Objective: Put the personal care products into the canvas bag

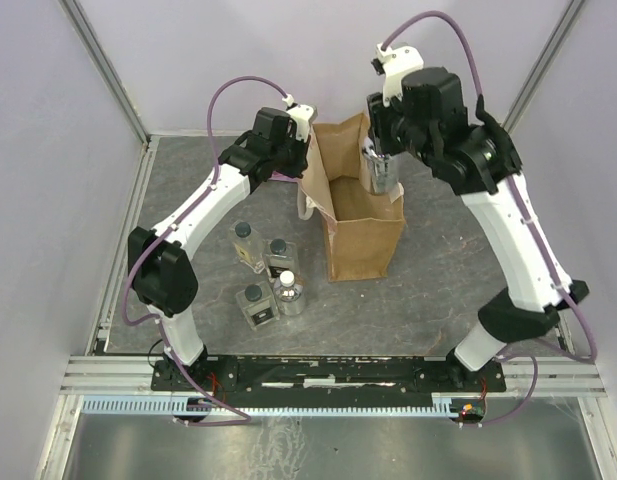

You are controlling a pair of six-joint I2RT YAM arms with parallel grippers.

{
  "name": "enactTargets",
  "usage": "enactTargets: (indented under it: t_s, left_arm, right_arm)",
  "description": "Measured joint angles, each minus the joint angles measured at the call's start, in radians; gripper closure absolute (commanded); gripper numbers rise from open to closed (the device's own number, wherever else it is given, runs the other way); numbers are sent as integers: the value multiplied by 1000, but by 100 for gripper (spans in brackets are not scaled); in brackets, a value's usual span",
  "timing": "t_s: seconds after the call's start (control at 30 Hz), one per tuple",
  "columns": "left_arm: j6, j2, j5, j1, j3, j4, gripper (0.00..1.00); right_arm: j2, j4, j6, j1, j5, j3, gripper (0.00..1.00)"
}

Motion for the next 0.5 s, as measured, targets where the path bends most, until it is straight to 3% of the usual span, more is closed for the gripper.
enactTargets:
  t_s: [0.17,0.5]
  left_arm:
    - [0,-2,21,0,0,7,97]
    - [0,-11,65,0,0,5,97]
  right_arm:
    - [136,38,-17,-85,-133,96,100]
    - [291,107,-14,-176,-297,61,100]
